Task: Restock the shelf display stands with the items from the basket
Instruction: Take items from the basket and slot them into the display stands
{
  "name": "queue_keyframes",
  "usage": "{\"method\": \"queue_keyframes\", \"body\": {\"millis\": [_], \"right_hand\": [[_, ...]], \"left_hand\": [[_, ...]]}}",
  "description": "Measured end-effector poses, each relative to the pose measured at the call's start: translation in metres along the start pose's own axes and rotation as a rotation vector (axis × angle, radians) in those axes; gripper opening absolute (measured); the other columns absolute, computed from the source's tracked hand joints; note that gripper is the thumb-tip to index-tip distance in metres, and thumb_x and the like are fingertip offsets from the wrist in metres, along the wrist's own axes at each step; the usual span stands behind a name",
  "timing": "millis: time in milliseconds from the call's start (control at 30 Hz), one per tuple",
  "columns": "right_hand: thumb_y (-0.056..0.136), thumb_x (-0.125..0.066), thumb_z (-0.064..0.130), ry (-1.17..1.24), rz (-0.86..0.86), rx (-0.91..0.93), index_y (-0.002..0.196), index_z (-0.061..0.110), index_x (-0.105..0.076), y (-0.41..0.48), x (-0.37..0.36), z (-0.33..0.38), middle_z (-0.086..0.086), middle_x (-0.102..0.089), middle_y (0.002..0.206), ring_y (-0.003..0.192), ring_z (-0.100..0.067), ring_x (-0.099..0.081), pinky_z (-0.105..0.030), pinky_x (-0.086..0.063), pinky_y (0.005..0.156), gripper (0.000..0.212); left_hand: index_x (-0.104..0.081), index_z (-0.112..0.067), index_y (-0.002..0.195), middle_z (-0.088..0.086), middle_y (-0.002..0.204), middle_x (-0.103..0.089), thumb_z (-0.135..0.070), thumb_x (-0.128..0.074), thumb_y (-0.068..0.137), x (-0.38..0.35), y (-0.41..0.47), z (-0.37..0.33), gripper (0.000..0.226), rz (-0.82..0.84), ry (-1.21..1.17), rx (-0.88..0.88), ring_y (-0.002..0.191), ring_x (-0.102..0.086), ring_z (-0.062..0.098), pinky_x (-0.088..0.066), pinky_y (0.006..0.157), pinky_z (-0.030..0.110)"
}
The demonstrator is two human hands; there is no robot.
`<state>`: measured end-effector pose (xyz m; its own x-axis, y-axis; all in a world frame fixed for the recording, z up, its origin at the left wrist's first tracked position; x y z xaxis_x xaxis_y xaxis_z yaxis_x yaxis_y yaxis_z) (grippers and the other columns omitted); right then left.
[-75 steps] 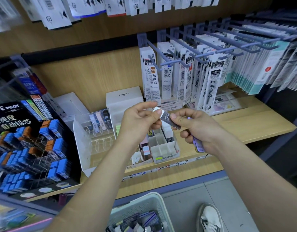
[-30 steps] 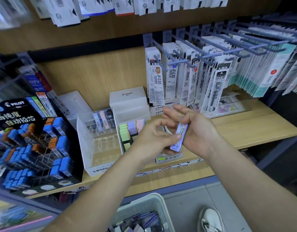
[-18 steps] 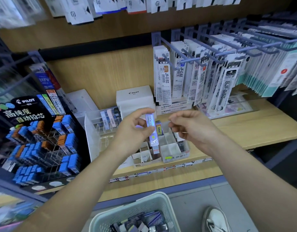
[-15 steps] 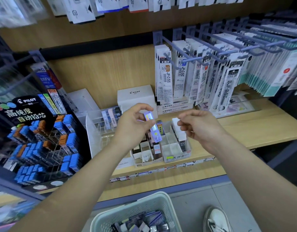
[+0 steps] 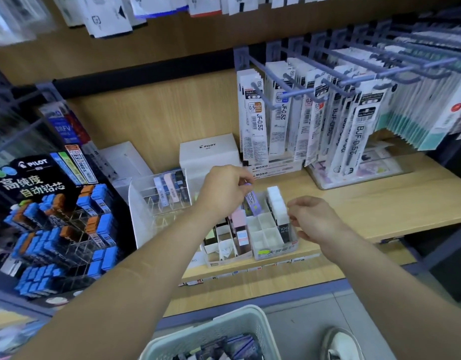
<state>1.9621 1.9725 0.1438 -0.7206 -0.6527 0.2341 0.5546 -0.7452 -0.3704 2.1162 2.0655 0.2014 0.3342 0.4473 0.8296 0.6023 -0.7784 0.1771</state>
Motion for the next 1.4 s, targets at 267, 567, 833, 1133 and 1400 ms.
{"method": "queue_keyframes", "body": {"millis": [267, 567, 833, 1133, 1400], "right_hand": [[0.091, -0.053, 0.006, -0.012, 0.003, 0.015, 0.085, 0.017, -0.063, 0.001, 0.001, 0.001, -0.001, -0.059, 0.078, 0.076, -0.018, -0.053, -0.028, -0.044, 0.068, 0.016], [0.090, -0.054, 0.004, -0.053, 0.018, 0.015, 0.096, 0.012, -0.066, 0.001, 0.001, 0.000, -0.003, -0.060, 0.077, 0.068, -0.018, -0.054, -0.033, -0.048, 0.074, 0.016], [0.090, -0.055, 0.008, -0.076, -0.074, 0.125, 0.080, 0.022, -0.064, -0.001, 0.019, 0.012, -0.001, -0.062, 0.078, 0.081, -0.025, -0.060, -0.044, -0.054, 0.081, 0.019], [0.088, -0.051, 0.001, -0.294, 0.199, 0.399, 0.079, 0.019, -0.064, -0.061, -0.025, 0.050, -0.007, -0.071, 0.075, 0.058, -0.014, -0.064, -0.030, -0.046, 0.058, 0.024], [0.094, -0.052, 0.011, -0.732, 0.686, 0.314, 0.090, 0.015, -0.064, -0.116, -0.104, -0.008, -0.001, -0.068, 0.078, 0.069, -0.015, -0.066, -0.023, -0.050, 0.063, 0.013]], "left_hand": [[-0.072, -0.017, 0.107, 0.003, 0.107, -0.072, -0.012, -0.057, 0.092, 0.005, 0.003, -0.008, 0.022, 0.042, 0.206, -0.109, 0.106, -0.062, 0.022, -0.046, 0.091, 0.027], [-0.075, -0.020, 0.090, 0.001, 0.092, -0.072, -0.017, -0.064, 0.086, -0.010, 0.009, -0.001, 0.012, 0.107, 0.332, -0.076, 0.099, -0.056, 0.020, -0.038, 0.075, 0.022], [-0.075, -0.016, 0.089, -0.005, 0.091, -0.072, -0.013, -0.056, 0.089, 0.024, -0.006, 0.000, 0.019, -0.051, 0.153, -0.009, 0.082, -0.057, 0.013, -0.044, 0.078, 0.020], [-0.071, -0.024, 0.089, -0.010, 0.065, -0.068, -0.016, -0.060, 0.091, 0.071, -0.121, 0.028, 0.014, -0.130, -0.236, 0.198, 0.056, -0.057, -0.002, -0.050, 0.066, 0.025], [-0.070, -0.027, 0.089, -0.008, 0.075, -0.069, -0.009, -0.053, 0.091, 0.006, -0.221, 0.131, 0.025, 0.197, -0.107, 0.483, 0.081, -0.067, 0.018, -0.052, 0.070, 0.025]]}}
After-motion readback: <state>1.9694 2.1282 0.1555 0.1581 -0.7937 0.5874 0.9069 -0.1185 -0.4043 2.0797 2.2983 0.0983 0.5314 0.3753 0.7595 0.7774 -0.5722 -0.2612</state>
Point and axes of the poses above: each hand's wrist, its own y-axis towards the middle knuckle, its own x-axis out of the back of the hand, z = x × y, the point moved 5 cm from there along y, towards the middle knuckle
